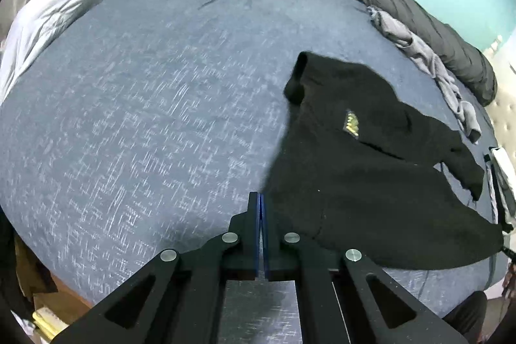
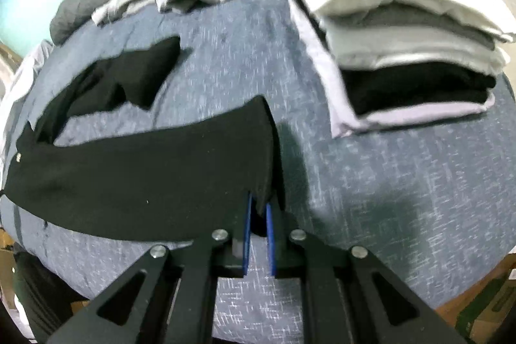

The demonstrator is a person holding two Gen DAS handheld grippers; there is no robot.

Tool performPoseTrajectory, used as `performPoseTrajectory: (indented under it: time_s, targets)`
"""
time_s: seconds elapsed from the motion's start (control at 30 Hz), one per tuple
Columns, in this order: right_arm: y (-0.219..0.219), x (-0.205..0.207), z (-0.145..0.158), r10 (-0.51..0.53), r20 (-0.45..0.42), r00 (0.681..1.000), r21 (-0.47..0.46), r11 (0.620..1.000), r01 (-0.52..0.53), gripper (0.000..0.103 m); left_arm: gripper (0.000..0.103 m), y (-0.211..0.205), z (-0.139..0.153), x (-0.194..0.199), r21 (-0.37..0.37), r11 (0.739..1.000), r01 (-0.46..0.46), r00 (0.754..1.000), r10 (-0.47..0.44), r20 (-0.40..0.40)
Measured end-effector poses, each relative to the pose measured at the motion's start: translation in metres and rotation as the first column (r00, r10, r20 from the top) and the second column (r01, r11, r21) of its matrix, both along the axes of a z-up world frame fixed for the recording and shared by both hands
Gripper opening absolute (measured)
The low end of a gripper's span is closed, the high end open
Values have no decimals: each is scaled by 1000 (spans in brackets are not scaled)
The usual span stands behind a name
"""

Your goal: Fold clothes

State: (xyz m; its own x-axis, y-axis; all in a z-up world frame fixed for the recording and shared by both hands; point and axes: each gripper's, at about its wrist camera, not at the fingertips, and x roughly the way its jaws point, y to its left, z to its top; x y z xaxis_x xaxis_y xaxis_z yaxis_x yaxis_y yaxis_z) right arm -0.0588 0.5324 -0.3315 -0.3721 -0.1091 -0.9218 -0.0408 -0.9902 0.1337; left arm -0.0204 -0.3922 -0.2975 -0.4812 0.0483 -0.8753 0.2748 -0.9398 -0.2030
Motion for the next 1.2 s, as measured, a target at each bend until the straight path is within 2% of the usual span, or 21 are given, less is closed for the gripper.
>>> performPoseTrajectory:
  time_s: [0.07, 0.17, 0.27, 0.37, 0.53, 0.6, 0.7, 0.83, 0.93, 1.03, 1.2]
  targets:
    - [0, 0, -12, -9, 23, 1000, 9, 1000, 9, 8, 1, -2, -8, 0, -3, 1000, -6, 1000, 6, 19]
    - [2, 2, -19, -25, 33, 999, 10, 1000, 25, 8, 1, -1, -5, 3, 3, 1000, -3, 1000, 3, 8]
    - [5, 5, -4, -4, -11, 1000, 6, 1000, 4, 8, 1, -4, 3, 5, 7, 1000, 7, 1000, -7, -6]
    - [8, 4, -2, -8, -3, 1000, 10, 1000, 8, 8, 1, -6, 2, 7, 10, 1000, -1, 1000, 1, -2]
    - [-1, 1, -28, -13, 54, 998, 32, 999, 11, 8, 1, -7, -28, 9, 17, 1000, -26, 998, 25, 63]
    - [-2, 0, -32, -23, 51, 998, 28, 999, 21, 13, 1, -6, -37, 8, 32, 999, -21, 995, 17, 94]
    - [1, -1, -25, -33, 30, 999, 20, 999, 32, 16, 2, -5, -33, 6, 2, 1000, -19, 995, 19, 97]
    - [-9, -5, 8, 20, -72, 997, 7, 1000, -19, 27, 2, -16, -9, 1, 7, 998, -58, 997, 58, 57]
    - [-29, -21, 22, 52, -108, 993, -44, 997, -57, 37, 2, -9, 6, -15, -7, 1000, -26, 999, 27, 34]
    - [-55, -42, 28, 78, -114, 990, -73, 994, -86, 38, 3, 2, 14, -40, -5, 1000, 8, 1000, -8, 24]
    - [-94, -86, 25, 110, -86, 990, -97, 988, -119, 42, 21, 24, 15, -79, -8, 998, 57, 998, -57, 16]
